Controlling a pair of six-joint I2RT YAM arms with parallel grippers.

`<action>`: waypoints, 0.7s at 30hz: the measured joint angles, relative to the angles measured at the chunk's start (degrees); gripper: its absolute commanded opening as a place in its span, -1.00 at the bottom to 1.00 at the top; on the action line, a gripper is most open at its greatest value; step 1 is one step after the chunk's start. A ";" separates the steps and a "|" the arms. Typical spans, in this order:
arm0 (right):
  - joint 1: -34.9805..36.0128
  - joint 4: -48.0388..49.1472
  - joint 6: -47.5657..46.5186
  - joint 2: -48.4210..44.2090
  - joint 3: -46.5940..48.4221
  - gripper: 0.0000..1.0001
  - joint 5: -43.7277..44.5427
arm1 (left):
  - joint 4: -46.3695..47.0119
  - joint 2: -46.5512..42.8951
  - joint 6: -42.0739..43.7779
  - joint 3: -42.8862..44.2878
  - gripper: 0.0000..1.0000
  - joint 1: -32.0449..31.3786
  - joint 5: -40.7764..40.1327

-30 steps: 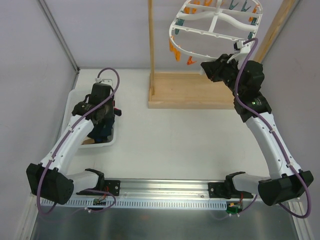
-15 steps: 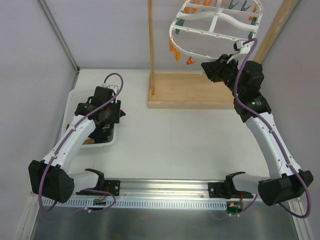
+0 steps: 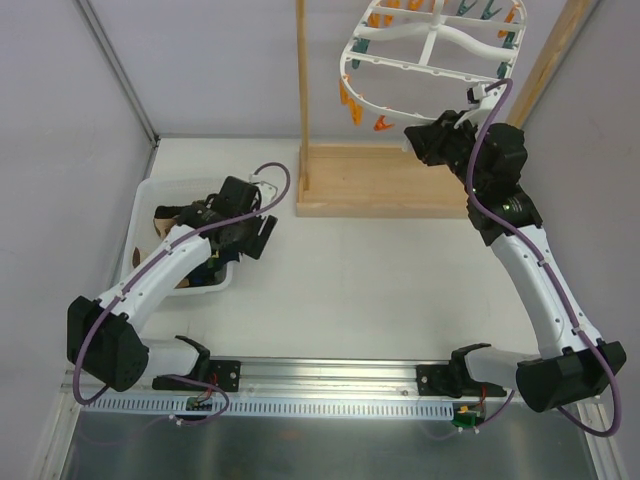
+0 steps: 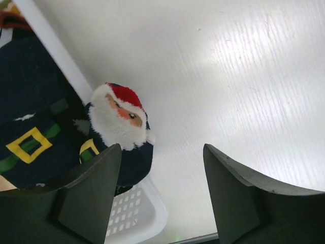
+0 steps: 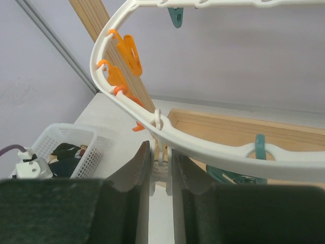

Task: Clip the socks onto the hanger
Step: Adjust the sock in the bin.

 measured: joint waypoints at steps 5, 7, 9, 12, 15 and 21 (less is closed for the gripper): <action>-0.28 -0.11 -0.09 -0.07 -0.28 -0.99 0.33 | -0.02 -0.02 4.98 -0.04 0.34 -6.10 -3.89; -0.33 -0.11 -0.11 -0.15 -0.42 -0.99 0.35 | -0.04 -0.02 6.64 -0.09 0.33 -7.80 -5.35; -0.44 -0.09 -0.09 -0.37 -0.81 -0.99 0.50 | 0.02 -0.02 8.59 -0.17 0.32 -9.53 -6.54; -0.52 -0.07 -0.09 -0.66 -1.22 -0.99 0.63 | 0.39 0.24 12.17 -1.03 0.29 -12.24 -7.87; -0.68 -0.02 -0.09 -1.01 -1.79 -0.99 0.85 | 0.81 2.10 16.57 -2.84 0.26 -14.73 -9.38; -1.29 -0.02 0.02 -1.38 -2.64 -0.99 0.96 | 0.63 8.57 24.50 -6.56 0.19 -16.70 -13.73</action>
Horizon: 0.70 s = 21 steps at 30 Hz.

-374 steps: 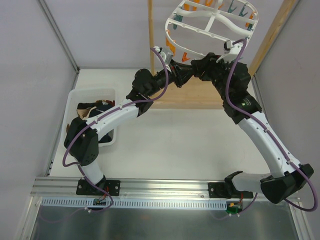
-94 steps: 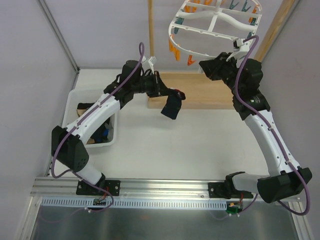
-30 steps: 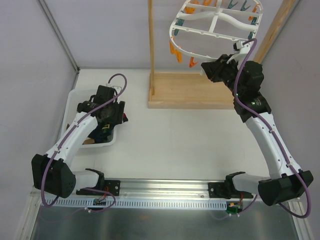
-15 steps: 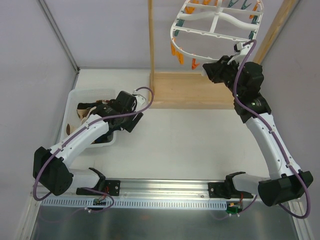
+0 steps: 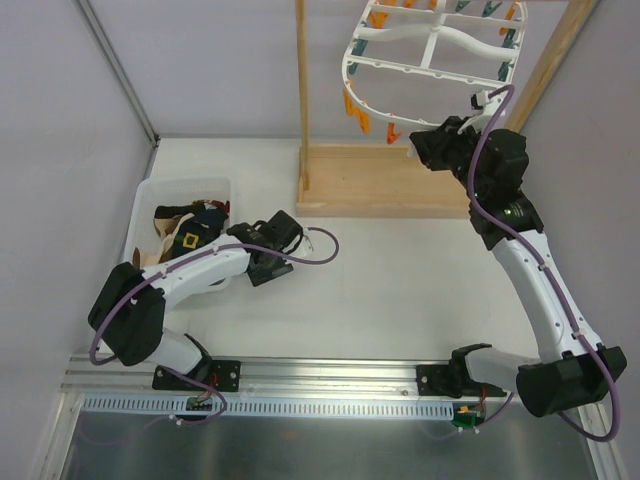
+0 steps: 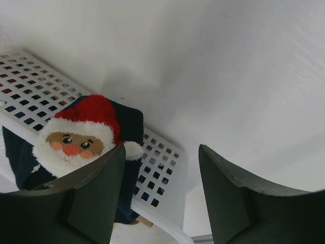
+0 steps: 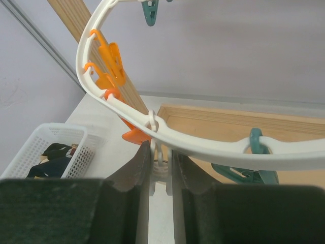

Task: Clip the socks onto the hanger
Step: Adjust the sock in the bin.

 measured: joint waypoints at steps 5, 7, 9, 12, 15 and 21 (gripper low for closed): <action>-0.72 0.20 0.31 -0.74 -1.42 -0.99 0.02 | 0.74 1.92 5.38 -0.92 0.20 -0.02 -4.42; -1.03 0.22 0.48 -1.03 -1.88 -0.99 -0.02 | 2.25 2.12 7.96 -1.97 0.22 -0.02 -5.55; -1.36 0.17 0.52 -1.14 -2.05 -0.99 -0.11 | 3.82 2.10 10.71 -3.67 0.23 -0.11 -6.19; -1.97 0.15 0.68 -1.20 -2.14 -0.99 -0.24 | 6.36 1.51 14.14 -6.78 0.25 -0.76 -6.23; -2.71 0.20 1.11 -1.38 -2.19 -0.99 -0.55 | 8.57 -0.20 18.21 -10.19 0.24 -1.14 -6.56; -3.89 1.81 2.58 -2.03 -3.74 -0.99 -1.77 | 14.32 -3.06 27.41 -14.34 0.25 -1.11 -7.28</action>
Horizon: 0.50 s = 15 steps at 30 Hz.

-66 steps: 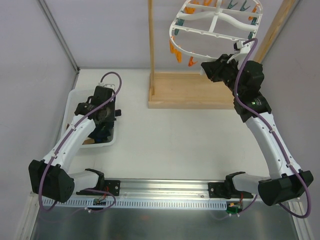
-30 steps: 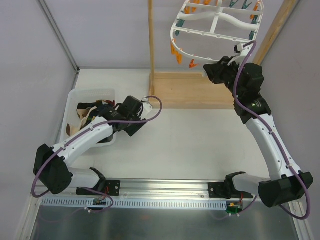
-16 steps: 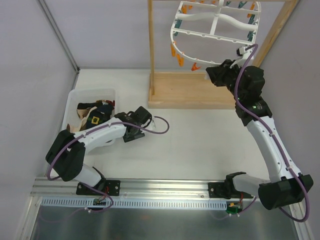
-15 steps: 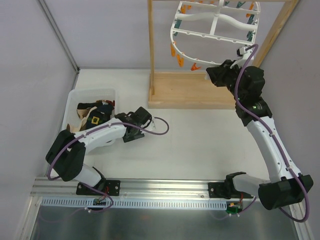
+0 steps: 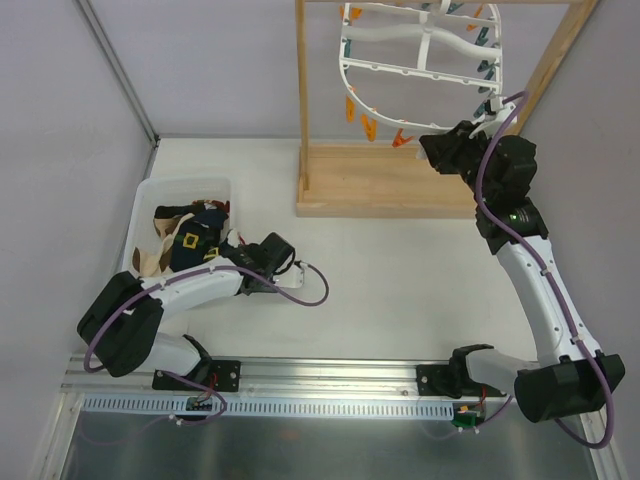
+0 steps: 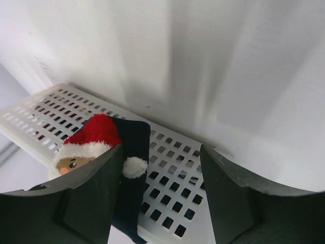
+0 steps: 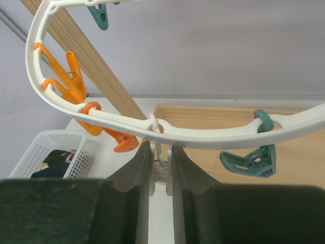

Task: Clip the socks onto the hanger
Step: Adjust the sock in the bin.

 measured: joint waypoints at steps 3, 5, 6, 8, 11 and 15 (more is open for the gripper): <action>-0.63 0.37 0.90 0.00 -0.33 -0.99 -0.81 | 1.68 -0.85 5.09 -1.20 0.25 0.00 -0.13; -1.18 0.63 1.51 0.02 -0.42 -0.99 -1.53 | 2.45 -1.01 8.09 -1.49 0.26 0.00 -0.20; -1.46 0.81 1.79 0.00 -0.44 -0.99 -1.90 | 2.86 -1.20 9.55 -1.73 0.26 0.02 -0.20; -1.81 0.98 2.23 0.00 -0.61 -0.99 -2.32 | 3.19 -1.75 11.85 -2.14 0.26 0.07 -0.28; -2.03 1.11 2.86 0.02 -0.76 -0.99 -3.04 | 3.69 -2.08 14.67 -2.23 0.26 0.13 -0.44; -2.05 1.77 3.67 0.00 -0.94 -0.99 -3.78 | 4.79 -2.08 16.83 -2.23 0.26 1.31 -0.31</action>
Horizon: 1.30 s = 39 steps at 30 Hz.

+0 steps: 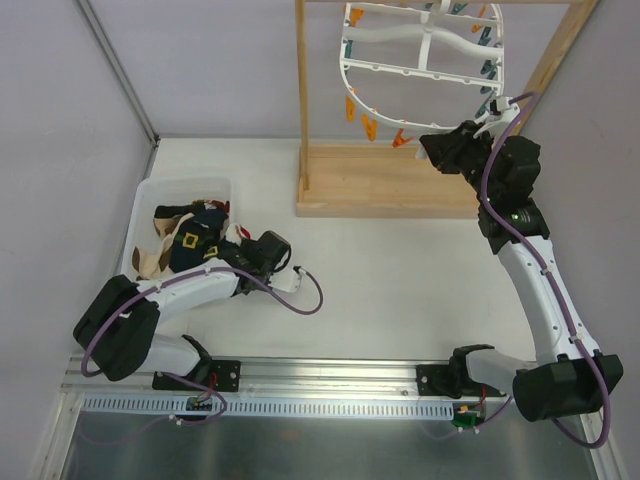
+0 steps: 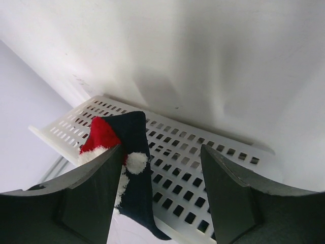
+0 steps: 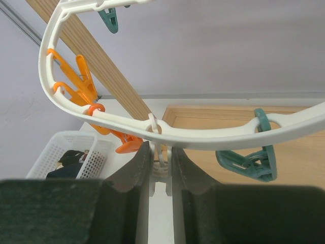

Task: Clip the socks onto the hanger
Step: Adjust the sock in the bin.

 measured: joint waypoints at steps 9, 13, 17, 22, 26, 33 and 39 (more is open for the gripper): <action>0.00 0.46 0.96 -0.31 -0.20 -0.99 -0.76 | 7.58 3.28 0.74 0.02 -0.10 4.70 -0.09; -0.02 0.50 1.11 -0.81 -0.37 -0.99 -0.72 | 9.57 5.92 -0.13 0.90 -0.84 4.81 -0.04; -0.02 0.48 1.09 -1.40 -0.46 -0.99 -0.72 | 9.86 7.08 -2.78 3.67 -1.00 4.76 0.04; -0.02 0.44 1.09 -1.46 -0.46 -0.99 -0.70 | 8.83 6.25 -11.61 11.96 -1.00 4.76 2.93; -0.02 0.26 1.09 -1.46 -0.46 -0.99 -0.68 | 5.05 2.99 -18.21 19.65 -1.00 4.76 9.01; -0.02 -0.04 1.09 -1.55 -0.46 -0.99 -0.28 | -2.25 -3.17 -20.59 17.86 0.33 3.69 11.91; -0.02 -0.17 1.07 -1.62 -0.46 -0.99 -0.22 | -7.28 -2.71 -19.76 11.61 0.50 2.60 8.70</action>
